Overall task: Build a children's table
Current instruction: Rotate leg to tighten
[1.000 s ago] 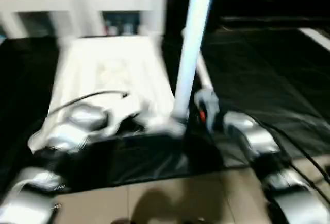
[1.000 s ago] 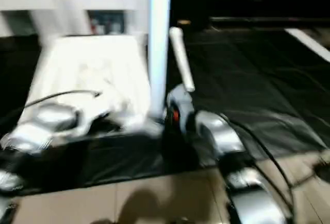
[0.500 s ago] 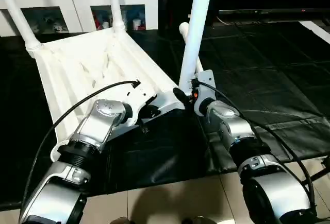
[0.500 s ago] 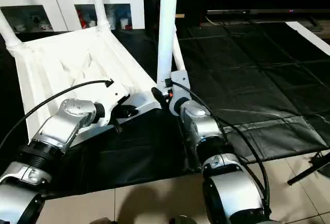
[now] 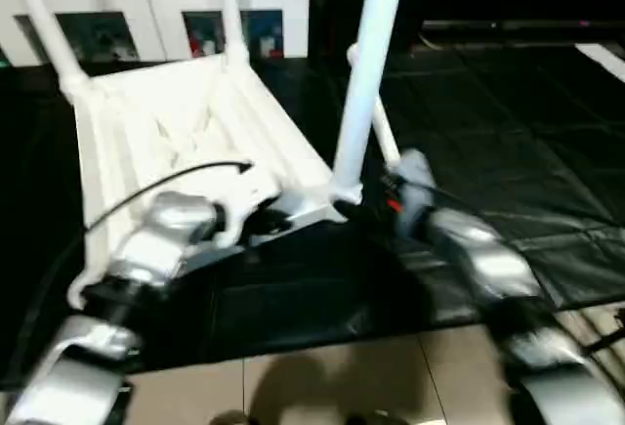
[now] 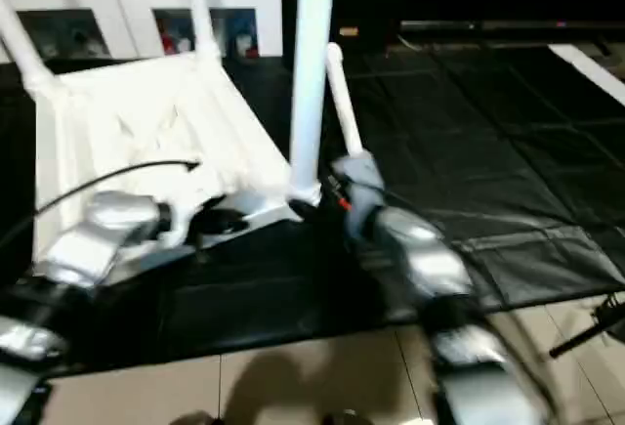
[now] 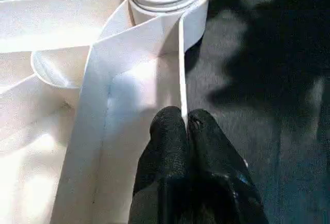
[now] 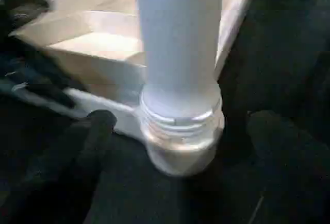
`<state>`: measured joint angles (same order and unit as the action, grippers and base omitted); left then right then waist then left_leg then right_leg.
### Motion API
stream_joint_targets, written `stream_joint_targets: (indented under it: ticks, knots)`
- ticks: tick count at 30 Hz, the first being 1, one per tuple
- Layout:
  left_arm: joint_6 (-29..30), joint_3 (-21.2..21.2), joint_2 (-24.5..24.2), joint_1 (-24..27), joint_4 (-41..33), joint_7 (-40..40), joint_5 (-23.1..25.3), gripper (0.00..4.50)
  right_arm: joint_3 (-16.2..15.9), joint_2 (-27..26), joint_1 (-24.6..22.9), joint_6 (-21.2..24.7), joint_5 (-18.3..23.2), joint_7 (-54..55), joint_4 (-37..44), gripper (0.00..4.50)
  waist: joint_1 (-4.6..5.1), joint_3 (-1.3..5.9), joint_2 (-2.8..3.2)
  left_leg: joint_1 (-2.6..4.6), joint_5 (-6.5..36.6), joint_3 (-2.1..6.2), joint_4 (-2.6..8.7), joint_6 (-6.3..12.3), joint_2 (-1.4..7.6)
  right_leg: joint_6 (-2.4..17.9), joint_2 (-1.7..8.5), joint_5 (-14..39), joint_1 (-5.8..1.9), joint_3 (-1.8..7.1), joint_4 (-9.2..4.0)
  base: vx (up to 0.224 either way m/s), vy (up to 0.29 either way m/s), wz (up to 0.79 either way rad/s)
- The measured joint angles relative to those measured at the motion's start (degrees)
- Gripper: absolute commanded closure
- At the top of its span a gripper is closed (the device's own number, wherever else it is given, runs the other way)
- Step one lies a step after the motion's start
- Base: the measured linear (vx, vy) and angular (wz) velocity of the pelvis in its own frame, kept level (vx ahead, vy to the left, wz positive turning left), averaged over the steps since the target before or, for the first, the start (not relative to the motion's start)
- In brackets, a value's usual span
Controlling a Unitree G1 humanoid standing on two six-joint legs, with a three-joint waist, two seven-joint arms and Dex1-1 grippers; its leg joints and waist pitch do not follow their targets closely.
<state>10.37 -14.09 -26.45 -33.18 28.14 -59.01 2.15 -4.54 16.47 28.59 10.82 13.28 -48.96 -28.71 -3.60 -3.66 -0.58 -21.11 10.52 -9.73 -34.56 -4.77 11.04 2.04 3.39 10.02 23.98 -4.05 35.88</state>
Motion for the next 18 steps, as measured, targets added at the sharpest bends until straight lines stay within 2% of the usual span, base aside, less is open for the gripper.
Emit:
stream_joint_targets:
  ticks: [3, 8, 13, 18]
  knots:
    - [-1.0, 0.04, -1.48, 0.8, -0.44, -2.56, -0.58, 3.96, 0.25, 4.27, -2.77, 3.33, 1.81, -4.12, 4.95, 0.0, -0.18, 0.0, 0.0, 0.06, 0.14, 0.01, 0.0, -0.23, 0.0, 0.0, 0.0, 0.0, -0.09, 0.0, -0.03, 0.0, 0.0, 0.0]
    - [-2.9, 0.82, -0.51, 0.77, -2.53, -3.25, -2.63, 3.47, 1.15, 5.93, -6.71, 3.88, 2.84, -5.43, 10.51, 0.0, -0.87, 0.01, 0.01, 0.1, 0.14, -0.01, 0.0, -0.24, 0.0, -0.03, 0.0, 0.01, -0.28, 0.02, -0.04, 0.0, 0.0, 0.0]
    - [-6.47, 3.03, 2.74, 0.63, -1.8, -0.05, -4.45, 3.09, 1.8, 6.07, -8.55, 3.84, 3.08, -4.46, 14.18, 0.0, -1.09, 0.01, 0.02, 0.11, 0.13, -0.01, 0.0, -0.24, 0.0, -0.06, 0.0, 0.02, -0.34, 0.02, -0.04, 0.0, 0.0, 0.0]
    - [-1.97, 1.82, 2.15, -0.58, -2.02, -0.73, -4.24, 3.09, 1.87, 6.03, -8.86, 5.38, 2.94, -2.1, 16.01, 0.0, -1.23, 0.03, 0.04, 0.11, 0.13, -0.01, 0.0, -0.25, 0.0, -0.13, -0.01, 0.06, -0.34, 0.02, -0.03, 0.0, 0.0, 0.0]
